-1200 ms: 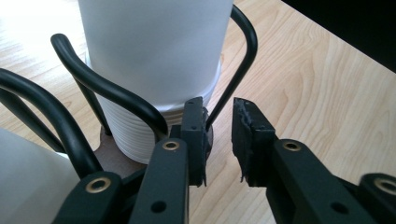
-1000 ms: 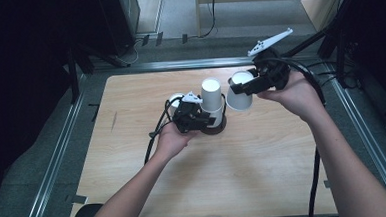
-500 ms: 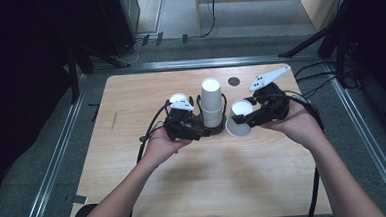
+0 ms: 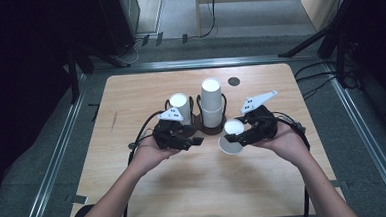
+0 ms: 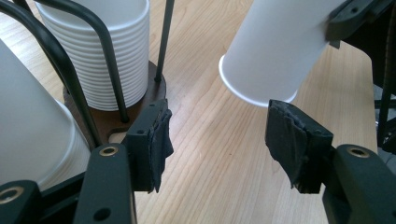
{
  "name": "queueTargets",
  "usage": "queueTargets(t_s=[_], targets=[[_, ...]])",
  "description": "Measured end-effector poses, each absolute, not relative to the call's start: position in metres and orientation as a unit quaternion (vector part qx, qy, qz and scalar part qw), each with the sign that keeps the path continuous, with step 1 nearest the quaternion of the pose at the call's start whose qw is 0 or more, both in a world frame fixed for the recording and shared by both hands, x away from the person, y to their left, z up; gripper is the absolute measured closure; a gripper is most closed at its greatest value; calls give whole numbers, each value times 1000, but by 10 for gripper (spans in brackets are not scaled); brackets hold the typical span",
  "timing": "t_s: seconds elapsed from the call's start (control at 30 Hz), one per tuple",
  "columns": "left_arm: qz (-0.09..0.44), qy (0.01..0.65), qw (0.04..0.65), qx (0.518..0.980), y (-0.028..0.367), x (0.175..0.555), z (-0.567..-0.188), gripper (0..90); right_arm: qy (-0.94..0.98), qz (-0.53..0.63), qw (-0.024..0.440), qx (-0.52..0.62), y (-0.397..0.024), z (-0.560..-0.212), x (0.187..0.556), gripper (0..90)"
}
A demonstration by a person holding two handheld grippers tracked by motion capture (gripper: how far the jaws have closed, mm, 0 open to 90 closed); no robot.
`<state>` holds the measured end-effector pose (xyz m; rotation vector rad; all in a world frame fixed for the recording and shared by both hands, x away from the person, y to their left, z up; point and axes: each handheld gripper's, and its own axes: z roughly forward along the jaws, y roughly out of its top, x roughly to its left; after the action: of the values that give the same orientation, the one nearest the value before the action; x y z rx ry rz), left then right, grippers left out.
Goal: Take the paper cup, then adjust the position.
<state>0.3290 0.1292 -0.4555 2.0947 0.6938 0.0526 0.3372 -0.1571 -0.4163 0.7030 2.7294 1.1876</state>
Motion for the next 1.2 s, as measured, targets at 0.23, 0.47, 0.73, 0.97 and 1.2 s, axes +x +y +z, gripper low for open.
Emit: queueTargets(t_s=[0.23,0.47,0.73,0.97,1.2], targets=[[31,245,442,862,127,320,-462,400,887,402,38,224,-148,-431,331,339],[24,238,437,867,125,320,-466,381,887,414,32,204,-144,-440,328,338],[11,228,431,873,128,321,-469,297,889,409,19,205,-141,-452,330,338],[-4,219,429,877,128,319,-473,88,891,408,3,198,-133,-459,332,338],[-28,215,433,875,123,319,-481,17,888,420,-16,190,-125,-461,335,338]])
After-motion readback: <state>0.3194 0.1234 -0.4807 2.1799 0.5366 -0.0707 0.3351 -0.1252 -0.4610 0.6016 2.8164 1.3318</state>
